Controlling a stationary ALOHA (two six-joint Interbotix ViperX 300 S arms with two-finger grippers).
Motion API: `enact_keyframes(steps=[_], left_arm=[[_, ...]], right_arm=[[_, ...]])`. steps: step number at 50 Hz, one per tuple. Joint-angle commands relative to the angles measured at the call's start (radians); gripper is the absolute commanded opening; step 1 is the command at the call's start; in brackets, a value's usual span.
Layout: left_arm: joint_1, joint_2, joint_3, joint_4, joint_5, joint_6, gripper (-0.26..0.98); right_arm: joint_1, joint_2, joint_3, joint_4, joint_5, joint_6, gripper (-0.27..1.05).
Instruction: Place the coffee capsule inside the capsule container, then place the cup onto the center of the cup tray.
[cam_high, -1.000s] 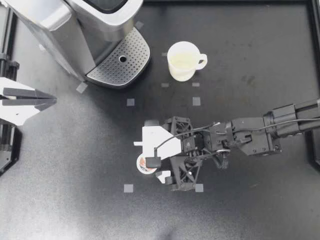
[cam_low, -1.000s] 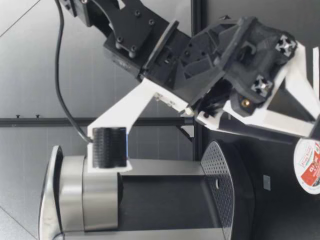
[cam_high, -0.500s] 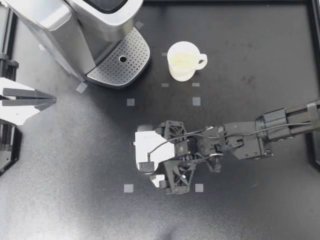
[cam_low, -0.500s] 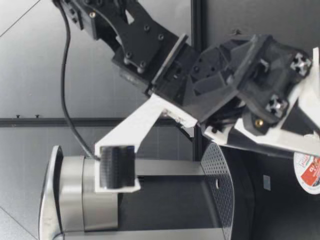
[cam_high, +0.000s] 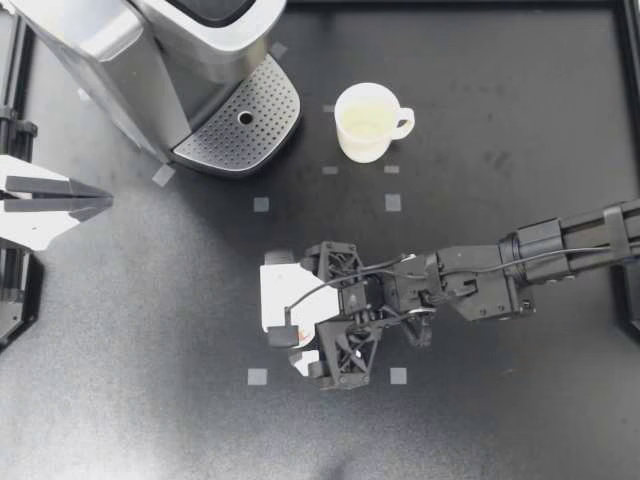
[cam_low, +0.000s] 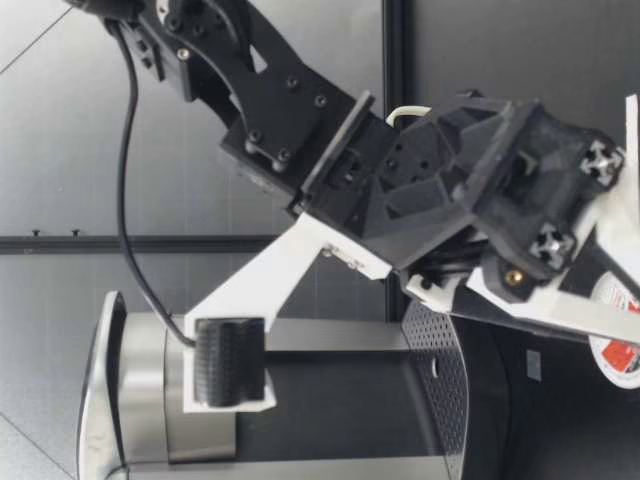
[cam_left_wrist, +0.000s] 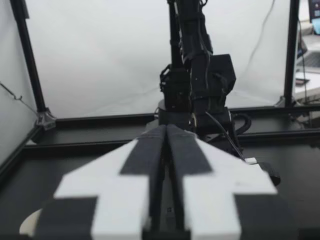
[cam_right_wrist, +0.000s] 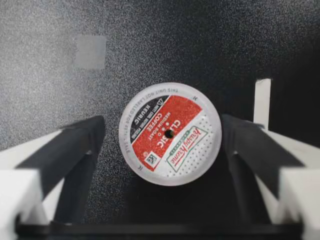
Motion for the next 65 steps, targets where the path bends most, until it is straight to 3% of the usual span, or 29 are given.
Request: enact_keyframes(steps=[1,12,25,35,44,52,65], left_arm=[[0.002,0.003,-0.023,0.000,-0.003,0.000,0.11],[0.002,0.003,-0.020,0.000,-0.003,-0.003,0.11],[0.005,0.028,-0.032,-0.014,0.020,-0.005,0.11],[0.069,0.132,-0.115,-0.069,0.100,-0.005,0.11],[0.133,0.267,-0.302,-0.086,0.330,-0.005,0.11],[0.158,0.396,-0.508,-0.078,0.598,-0.003,0.11],[0.160,0.655,-0.844,0.035,1.065,-0.020,0.11]], right_arm=[[0.006,-0.017,-0.025,-0.002,0.005,-0.002,0.74],[0.005,-0.021,-0.028,-0.002,0.014,0.000,0.55],[-0.009,-0.077,-0.025,0.002,0.054,0.012,0.54],[-0.014,-0.189,0.018,0.009,0.054,0.043,0.54],[-0.021,-0.313,0.118,0.009,0.014,0.095,0.54],[-0.028,-0.414,0.229,0.009,-0.087,0.130,0.54],[-0.044,-0.581,0.451,0.009,-0.336,0.132,0.54]])
